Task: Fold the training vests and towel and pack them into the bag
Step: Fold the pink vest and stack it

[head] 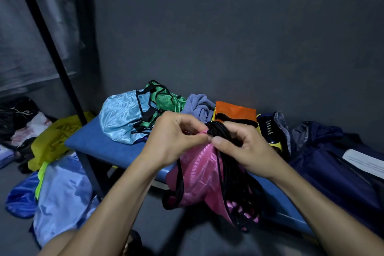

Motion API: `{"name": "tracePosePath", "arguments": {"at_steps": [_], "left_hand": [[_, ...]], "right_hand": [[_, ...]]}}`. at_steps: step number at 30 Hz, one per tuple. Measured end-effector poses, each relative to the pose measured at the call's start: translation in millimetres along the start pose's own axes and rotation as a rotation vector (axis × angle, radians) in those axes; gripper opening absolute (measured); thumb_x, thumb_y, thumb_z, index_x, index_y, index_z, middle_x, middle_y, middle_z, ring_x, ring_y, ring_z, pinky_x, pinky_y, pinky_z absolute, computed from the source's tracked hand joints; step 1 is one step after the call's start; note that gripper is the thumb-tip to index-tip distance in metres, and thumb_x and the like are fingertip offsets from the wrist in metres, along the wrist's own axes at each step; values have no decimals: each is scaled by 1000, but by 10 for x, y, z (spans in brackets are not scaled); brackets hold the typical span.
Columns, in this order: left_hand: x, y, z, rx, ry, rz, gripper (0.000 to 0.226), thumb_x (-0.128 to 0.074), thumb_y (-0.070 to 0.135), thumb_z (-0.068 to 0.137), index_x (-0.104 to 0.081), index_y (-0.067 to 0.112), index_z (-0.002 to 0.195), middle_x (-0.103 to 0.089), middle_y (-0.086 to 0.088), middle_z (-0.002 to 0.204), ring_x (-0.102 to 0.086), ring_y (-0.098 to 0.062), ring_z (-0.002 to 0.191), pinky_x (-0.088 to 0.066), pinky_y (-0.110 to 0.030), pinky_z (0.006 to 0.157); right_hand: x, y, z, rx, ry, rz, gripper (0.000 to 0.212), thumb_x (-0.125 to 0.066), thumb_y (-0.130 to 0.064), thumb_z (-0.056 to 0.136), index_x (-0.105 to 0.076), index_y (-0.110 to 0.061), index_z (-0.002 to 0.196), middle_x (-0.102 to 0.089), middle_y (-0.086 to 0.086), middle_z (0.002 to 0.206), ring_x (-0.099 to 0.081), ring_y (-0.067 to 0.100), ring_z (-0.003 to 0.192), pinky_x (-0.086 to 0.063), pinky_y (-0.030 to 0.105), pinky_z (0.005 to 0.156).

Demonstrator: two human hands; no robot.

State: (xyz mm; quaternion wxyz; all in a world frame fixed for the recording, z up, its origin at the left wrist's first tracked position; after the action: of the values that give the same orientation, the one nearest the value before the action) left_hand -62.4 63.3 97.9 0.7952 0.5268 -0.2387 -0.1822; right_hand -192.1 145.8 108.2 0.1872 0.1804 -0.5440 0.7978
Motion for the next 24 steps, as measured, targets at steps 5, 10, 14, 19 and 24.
{"name": "tracePosePath", "arguments": {"at_steps": [5, 10, 14, 19, 24], "left_hand": [[-39, 30, -2, -1, -61, -9, 26, -89, 3, 74, -71, 16, 89, -72, -1, 79, -62, -13, 70, -55, -29, 70], [-28, 76, -19, -44, -13, 141, 19, -92, 19, 73, -76, 20, 84, -72, 4, 73, -64, -14, 66, -54, -28, 67], [0, 163, -31, -155, 35, 180, 16, -92, 18, 73, -78, 22, 80, -74, 8, 94, -70, -11, 91, -56, -40, 87], [-90, 259, -40, -238, -100, 238, 16, -87, 13, 80, -73, 20, 80, -68, 14, 132, -55, -1, 132, -40, -37, 115], [-140, 249, 3, -185, -228, 143, 14, -85, 9, 79, -73, 14, 80, -75, 0, 99, -72, -22, 99, -53, -47, 99]], "right_hand": [[10, -46, -6, 37, 0, -13, 24, -63, -16, 98, -67, -38, 89, -63, -22, 76, -58, -2, 73, -41, 12, 71], [13, -11, -27, 28, 11, -32, 21, -56, -14, 101, -67, -31, 98, -63, -24, 79, -57, -4, 75, -40, 10, 73], [36, 76, -31, -9, 10, -55, 22, -48, -22, 106, -70, -22, 108, -65, -18, 88, -58, -1, 84, -42, 16, 78], [34, 165, -45, -95, -74, -62, 35, -44, -36, 107, -70, -13, 115, -69, -4, 96, -64, 14, 93, -51, 40, 87], [8, 148, -82, -146, -148, 47, 39, -42, -32, 109, -64, -14, 135, -66, 6, 137, -57, 22, 133, -41, 43, 115]]}}
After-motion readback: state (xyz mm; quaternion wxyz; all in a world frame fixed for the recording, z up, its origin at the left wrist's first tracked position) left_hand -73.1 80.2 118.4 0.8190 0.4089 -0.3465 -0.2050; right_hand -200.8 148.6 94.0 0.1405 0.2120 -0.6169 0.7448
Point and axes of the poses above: each hand's wrist, its own z-axis towards the middle knuckle, its own x-axis out of the back of the hand, y = z × x, the point moved 8 cm from there along z, towards the middle knuckle
